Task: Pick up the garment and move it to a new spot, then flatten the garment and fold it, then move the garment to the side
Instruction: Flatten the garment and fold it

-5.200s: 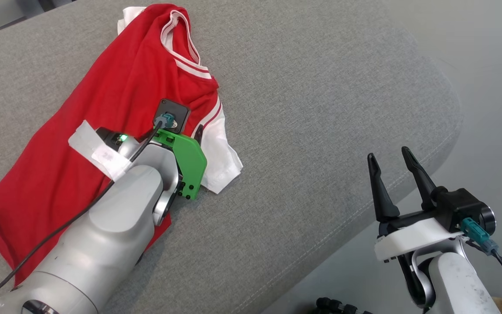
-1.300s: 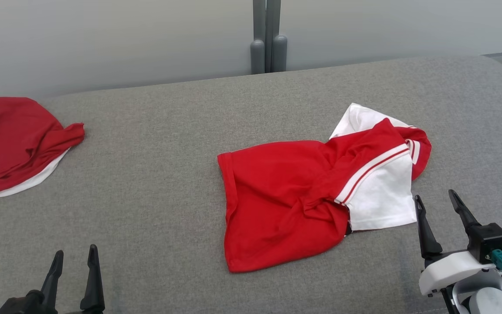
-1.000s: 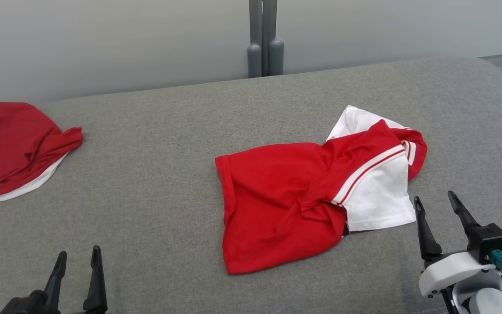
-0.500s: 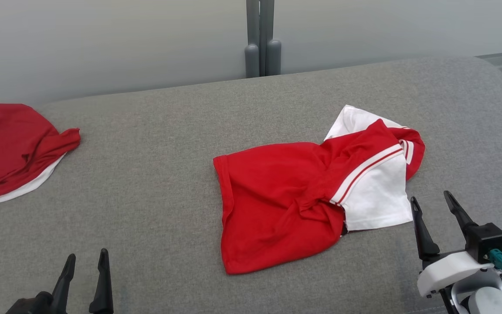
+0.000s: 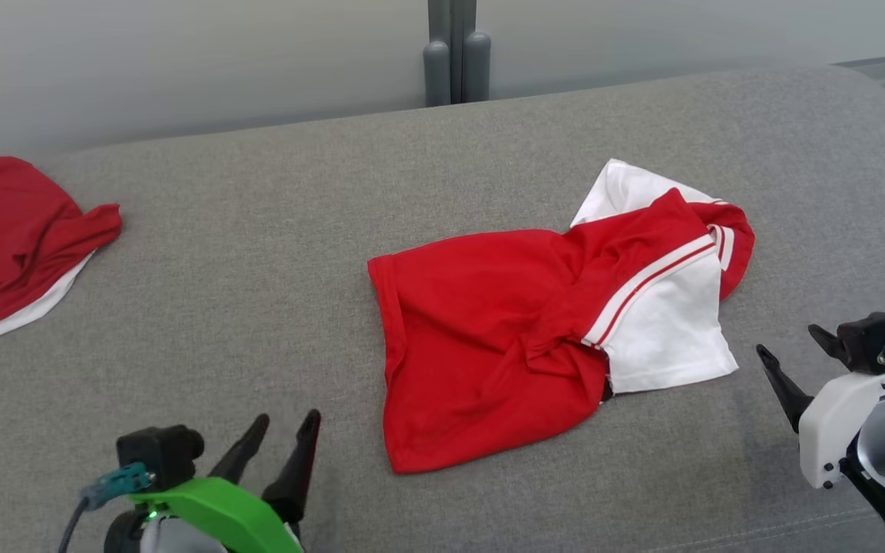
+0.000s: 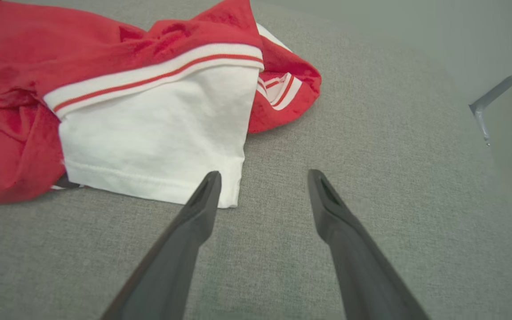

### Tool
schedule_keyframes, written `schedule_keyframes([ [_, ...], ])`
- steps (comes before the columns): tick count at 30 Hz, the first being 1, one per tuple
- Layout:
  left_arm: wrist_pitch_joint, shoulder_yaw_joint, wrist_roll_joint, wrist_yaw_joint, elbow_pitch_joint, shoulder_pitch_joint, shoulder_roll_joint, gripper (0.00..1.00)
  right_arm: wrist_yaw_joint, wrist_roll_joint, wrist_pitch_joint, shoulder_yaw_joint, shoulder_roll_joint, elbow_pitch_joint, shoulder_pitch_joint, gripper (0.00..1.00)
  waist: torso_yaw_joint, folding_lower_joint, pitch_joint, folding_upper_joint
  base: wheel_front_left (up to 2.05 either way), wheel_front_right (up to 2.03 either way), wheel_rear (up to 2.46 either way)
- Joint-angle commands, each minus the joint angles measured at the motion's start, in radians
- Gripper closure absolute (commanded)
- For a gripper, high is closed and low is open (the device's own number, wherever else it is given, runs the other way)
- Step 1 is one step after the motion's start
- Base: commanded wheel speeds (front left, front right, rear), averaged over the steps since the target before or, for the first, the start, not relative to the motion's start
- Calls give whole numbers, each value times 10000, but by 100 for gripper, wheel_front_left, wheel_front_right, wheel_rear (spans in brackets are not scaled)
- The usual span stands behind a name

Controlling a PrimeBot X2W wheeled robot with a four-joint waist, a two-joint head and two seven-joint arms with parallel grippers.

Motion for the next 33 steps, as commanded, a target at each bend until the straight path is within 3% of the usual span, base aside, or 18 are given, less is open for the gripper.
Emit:
schedule_keyframes([
  [1,693,-287,-324,180,-399,-198,-236,0,-12,365,663,219,-274,-88,-243,0,-60,0,527,0,0,0,0],
  [6,2009,-996,175,496,-802,-681,-67,0,-13,838,1508,858,-436,202,-1098,0,-218,0,1397,0,0,0,0],
  [15,2712,-1582,244,435,-619,-1010,-143,0,-12,1026,1380,1843,-609,1208,-2285,0,-270,0,2095,0,0,0,0],
  [33,2681,-2234,461,469,983,-1300,-410,0,14,2036,920,3487,-175,2558,-3217,0,-193,0,2867,0,0,0,0],
])
